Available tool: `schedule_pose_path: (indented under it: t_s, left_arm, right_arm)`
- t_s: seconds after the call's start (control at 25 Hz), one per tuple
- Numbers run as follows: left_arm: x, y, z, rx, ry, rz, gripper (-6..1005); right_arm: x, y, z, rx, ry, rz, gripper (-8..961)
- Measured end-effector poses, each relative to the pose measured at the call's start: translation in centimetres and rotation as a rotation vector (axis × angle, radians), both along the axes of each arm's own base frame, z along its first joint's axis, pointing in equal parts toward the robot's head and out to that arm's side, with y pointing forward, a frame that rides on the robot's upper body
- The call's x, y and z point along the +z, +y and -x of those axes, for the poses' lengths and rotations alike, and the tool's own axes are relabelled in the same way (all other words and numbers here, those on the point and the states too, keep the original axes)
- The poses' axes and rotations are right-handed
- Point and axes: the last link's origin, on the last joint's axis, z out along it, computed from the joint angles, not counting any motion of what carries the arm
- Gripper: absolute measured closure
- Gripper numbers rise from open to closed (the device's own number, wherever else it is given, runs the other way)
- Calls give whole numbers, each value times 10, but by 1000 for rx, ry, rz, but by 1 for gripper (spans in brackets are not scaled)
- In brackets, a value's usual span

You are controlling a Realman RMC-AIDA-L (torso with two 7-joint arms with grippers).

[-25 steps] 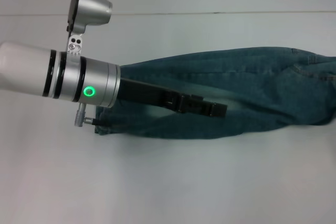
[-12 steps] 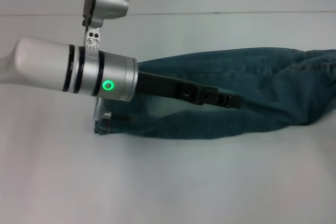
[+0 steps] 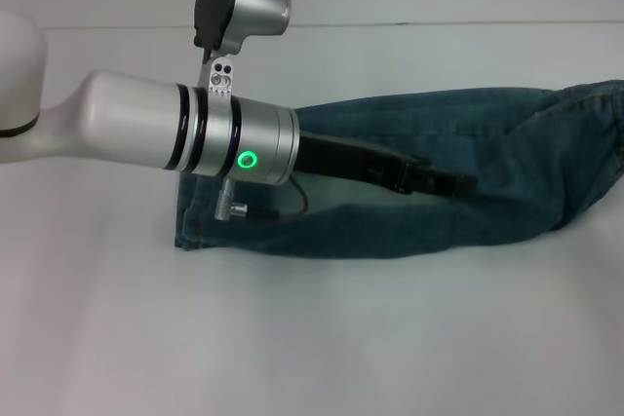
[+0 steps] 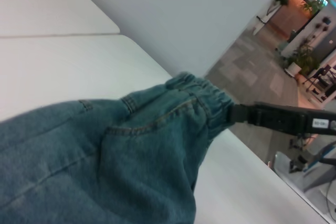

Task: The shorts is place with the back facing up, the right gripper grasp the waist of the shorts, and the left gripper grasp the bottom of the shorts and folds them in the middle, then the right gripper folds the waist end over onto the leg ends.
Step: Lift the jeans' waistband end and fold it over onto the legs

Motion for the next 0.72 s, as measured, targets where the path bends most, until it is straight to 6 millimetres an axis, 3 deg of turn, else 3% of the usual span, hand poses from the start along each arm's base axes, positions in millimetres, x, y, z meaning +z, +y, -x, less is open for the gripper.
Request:
schedule_pose_path:
  t_s: [0.36, 0.56, 0.72]
  left_arm:
    - [-12, 13, -5, 9, 21, -120, 360]
    - [-28, 14, -8, 4, 72, -172, 589]
    - [-35, 15, -12, 0, 88, -196, 711]
  right_arm:
    - [2, 0, 7, 25, 10, 11, 927]
    - [6, 1, 13, 48, 26, 8, 928]
    - [13, 2, 26, 87, 28, 5, 928]
